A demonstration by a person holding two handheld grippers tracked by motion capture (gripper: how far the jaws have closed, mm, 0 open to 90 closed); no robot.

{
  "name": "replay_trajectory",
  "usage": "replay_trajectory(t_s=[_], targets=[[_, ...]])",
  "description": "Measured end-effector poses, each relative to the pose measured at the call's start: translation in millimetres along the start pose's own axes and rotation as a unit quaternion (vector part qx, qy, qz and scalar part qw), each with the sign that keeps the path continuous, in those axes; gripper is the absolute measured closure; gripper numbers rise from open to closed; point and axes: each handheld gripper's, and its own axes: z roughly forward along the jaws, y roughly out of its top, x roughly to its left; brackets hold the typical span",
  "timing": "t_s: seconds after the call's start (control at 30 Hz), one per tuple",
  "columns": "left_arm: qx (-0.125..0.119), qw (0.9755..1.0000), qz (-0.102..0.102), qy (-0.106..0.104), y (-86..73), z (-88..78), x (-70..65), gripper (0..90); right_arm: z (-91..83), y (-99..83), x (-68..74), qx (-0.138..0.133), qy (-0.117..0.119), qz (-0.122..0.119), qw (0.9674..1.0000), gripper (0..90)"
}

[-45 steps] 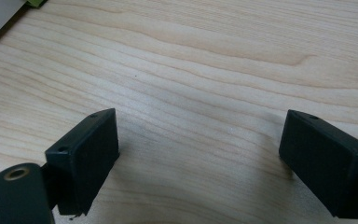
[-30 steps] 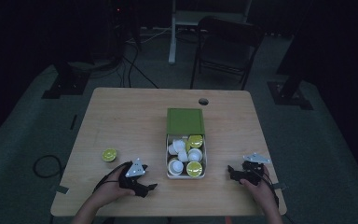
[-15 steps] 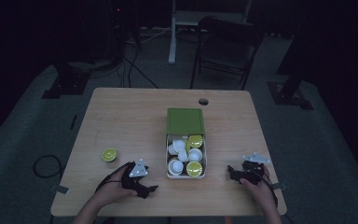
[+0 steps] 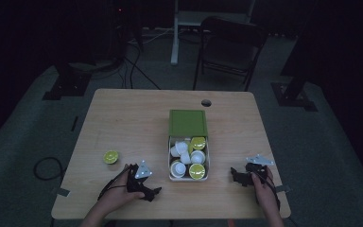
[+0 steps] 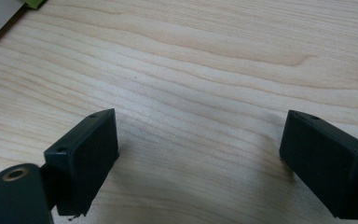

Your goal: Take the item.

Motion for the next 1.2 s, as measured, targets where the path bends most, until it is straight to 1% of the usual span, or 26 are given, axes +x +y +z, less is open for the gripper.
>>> replay_trajectory(t_s=[0.07, 0.23, 0.67, 0.77, 0.8, 0.9, 1.03, 1.2], targets=[[0.001, 1.0, -0.006, 0.005, 0.1, 0.0, -1.7, 1.5, 0.0, 0.0, 0.0, 0.0, 0.0, 0.0, 1.0, 11.0], [0.0, 0.9999, -0.009, 0.008, 0.5, 0.4, -2.3, 1.5, 0.0, 0.0, -0.1, 0.0, 0.0, 0.0, 1.0, 11.1], [-0.001, 0.9999, -0.009, 0.008, 0.5, 0.1, -2.8, 2.0, 0.0, 0.2, 0.0, 0.0, 0.0, 0.0, 1.0, 11.1], [-0.002, 0.9999, -0.006, 0.009, 0.6, -0.2, -3.7, 2.1, -0.1, 0.0, 0.8, 0.0, -0.002, 0.001, 1.0, 11.1], [-0.006, 0.9999, -0.005, 0.006, 0.9, -0.4, -3.5, 2.1, -0.1, 0.0, 0.8, 0.0, -0.002, 0.001, 1.0, 11.1], [-0.027, 0.9995, -0.017, -0.003, 3.1, -1.0, -3.8, 2.1, -0.3, -0.1, 0.1, 0.0, 0.001, -0.002, 1.0, 11.1], [-0.042, 0.999, -0.012, -0.003, 7.9, -4.0, -4.9, 2.1, -3.6, -0.2, 1.1, 0.004, 0.007, -0.01, 0.9999, 13.1], [-0.06, 0.9982, -0.002, -0.007, 14.6, -6.6, -5.9, 2.1, -9.8, 2.6, 5.6, -0.004, 0.014, -0.015, 0.9998, 13.0]])
